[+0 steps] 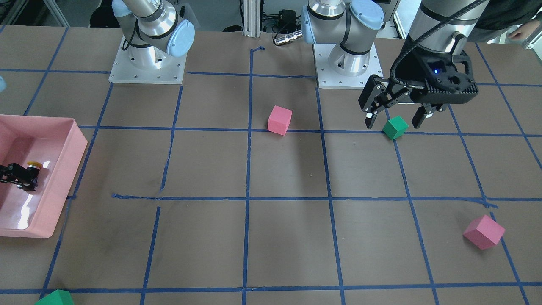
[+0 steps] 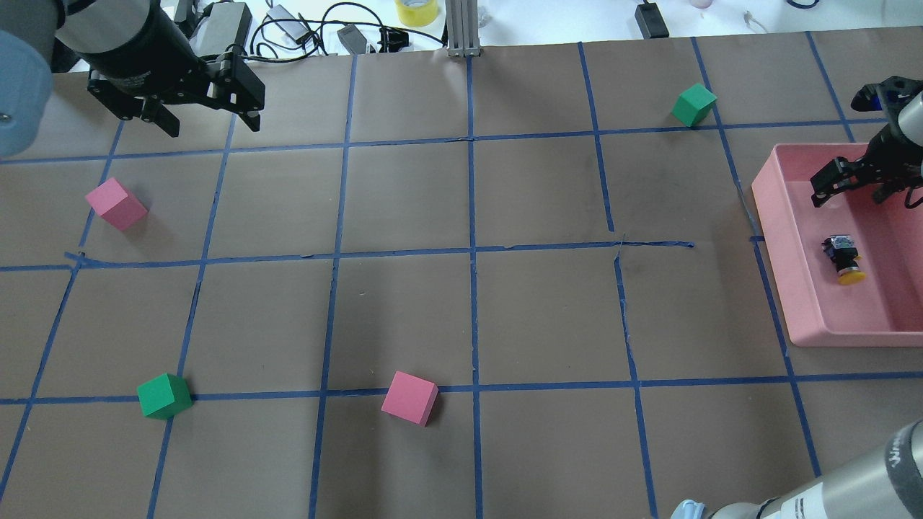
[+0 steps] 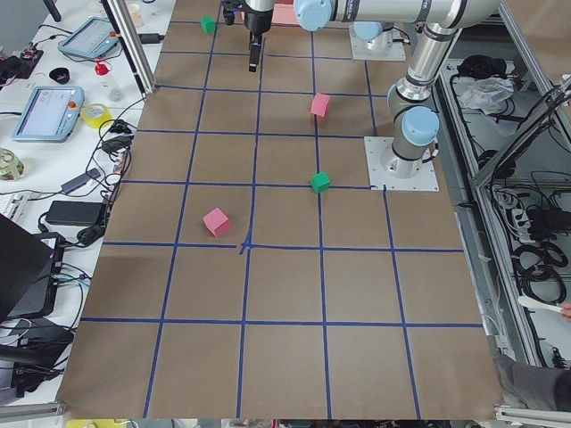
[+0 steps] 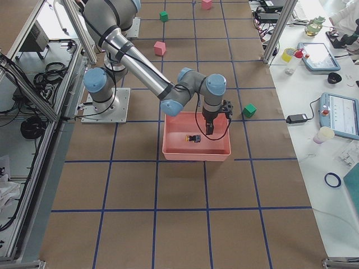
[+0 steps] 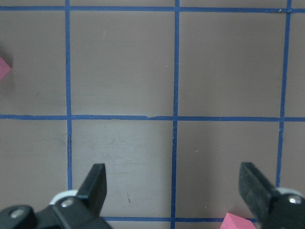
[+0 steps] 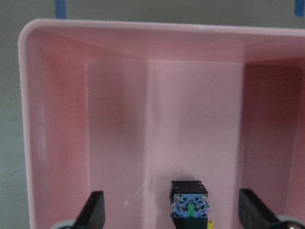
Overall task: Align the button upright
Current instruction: 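Lower the right gripper and close it on the black button's body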
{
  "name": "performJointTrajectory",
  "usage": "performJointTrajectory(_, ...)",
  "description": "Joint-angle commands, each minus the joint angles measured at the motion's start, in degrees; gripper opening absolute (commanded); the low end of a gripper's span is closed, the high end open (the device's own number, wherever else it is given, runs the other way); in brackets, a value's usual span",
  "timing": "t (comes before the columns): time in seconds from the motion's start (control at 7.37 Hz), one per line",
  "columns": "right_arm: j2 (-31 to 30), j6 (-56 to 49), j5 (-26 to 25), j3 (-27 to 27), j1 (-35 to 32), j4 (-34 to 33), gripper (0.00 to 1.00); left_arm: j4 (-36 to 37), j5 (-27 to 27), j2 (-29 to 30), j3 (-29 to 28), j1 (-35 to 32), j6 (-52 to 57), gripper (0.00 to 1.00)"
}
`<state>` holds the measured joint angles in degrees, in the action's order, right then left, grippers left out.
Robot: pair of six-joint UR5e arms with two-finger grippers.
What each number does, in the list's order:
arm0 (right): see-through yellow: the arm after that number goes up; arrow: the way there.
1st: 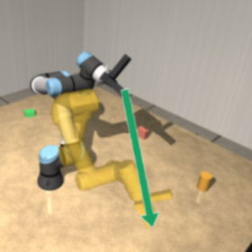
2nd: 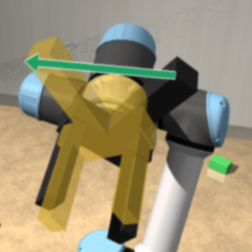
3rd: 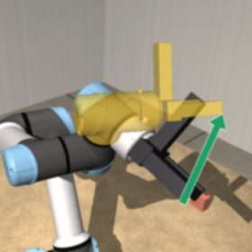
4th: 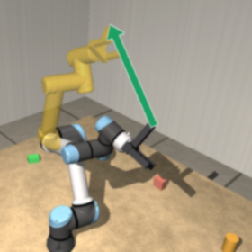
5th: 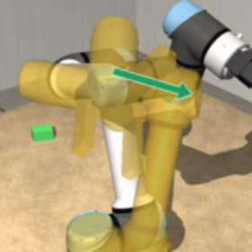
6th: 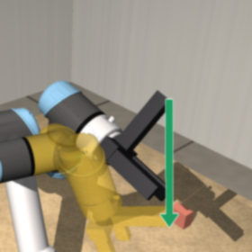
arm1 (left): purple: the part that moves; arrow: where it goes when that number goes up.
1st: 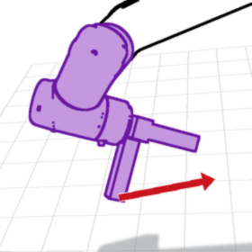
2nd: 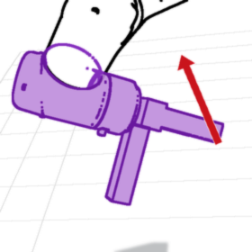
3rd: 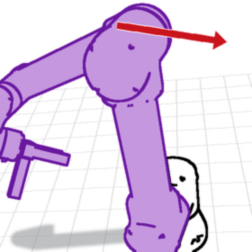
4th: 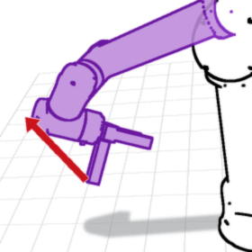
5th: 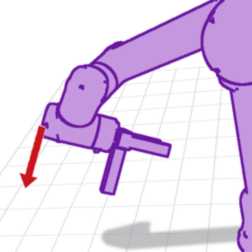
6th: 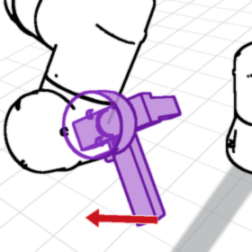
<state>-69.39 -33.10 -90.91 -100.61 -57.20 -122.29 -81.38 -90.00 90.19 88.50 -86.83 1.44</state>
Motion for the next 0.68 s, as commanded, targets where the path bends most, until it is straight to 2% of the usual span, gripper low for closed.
performJointTrajectory(0.0,0.57,-0.38,-0.06,-0.64,0.33,-0.14,1.0,-0.01,0.0,-0.01,0.09,0.0,-0.03,1.0)
performJointTrajectory(0.54,2.15,-0.47,-0.06,-0.73,1.39,-0.14,1.0,-0.01,0.0,-0.1,0.09,0.0,0.05,1.0)
